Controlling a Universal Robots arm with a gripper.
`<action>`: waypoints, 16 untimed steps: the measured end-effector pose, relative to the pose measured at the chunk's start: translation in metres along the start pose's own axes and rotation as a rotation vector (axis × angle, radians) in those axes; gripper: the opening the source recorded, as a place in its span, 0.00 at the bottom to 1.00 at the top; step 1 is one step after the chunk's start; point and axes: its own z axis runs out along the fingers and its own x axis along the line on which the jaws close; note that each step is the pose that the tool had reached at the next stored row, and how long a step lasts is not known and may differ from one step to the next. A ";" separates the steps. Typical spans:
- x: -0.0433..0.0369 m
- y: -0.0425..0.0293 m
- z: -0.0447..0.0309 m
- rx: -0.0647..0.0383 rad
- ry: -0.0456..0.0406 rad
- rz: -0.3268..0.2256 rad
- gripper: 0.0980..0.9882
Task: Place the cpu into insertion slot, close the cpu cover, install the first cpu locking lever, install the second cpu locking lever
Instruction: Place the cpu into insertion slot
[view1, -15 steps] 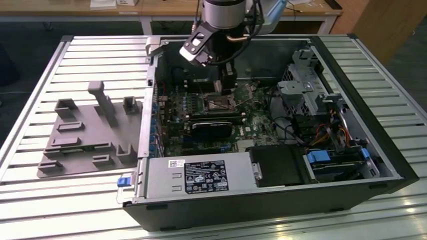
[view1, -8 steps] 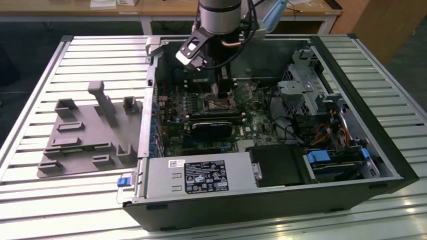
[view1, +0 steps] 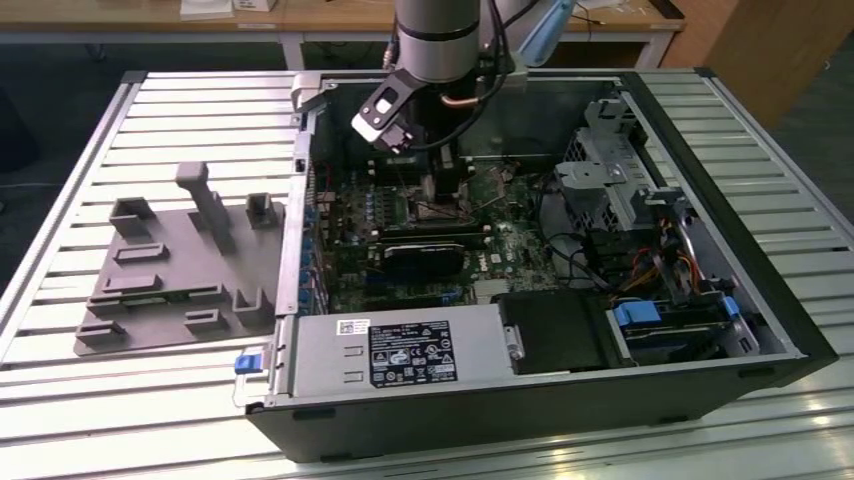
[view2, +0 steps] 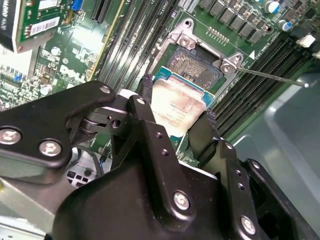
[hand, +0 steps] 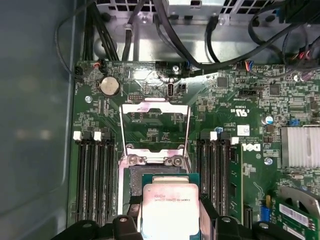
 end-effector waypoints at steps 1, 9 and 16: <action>0.0000 -0.0003 0.0018 0.000 0.0000 0.000 0.49; -0.0001 -0.0033 0.0162 0.000 -0.0001 0.000 0.49; 0.0015 -0.0079 0.0254 0.000 -0.0001 0.000 0.49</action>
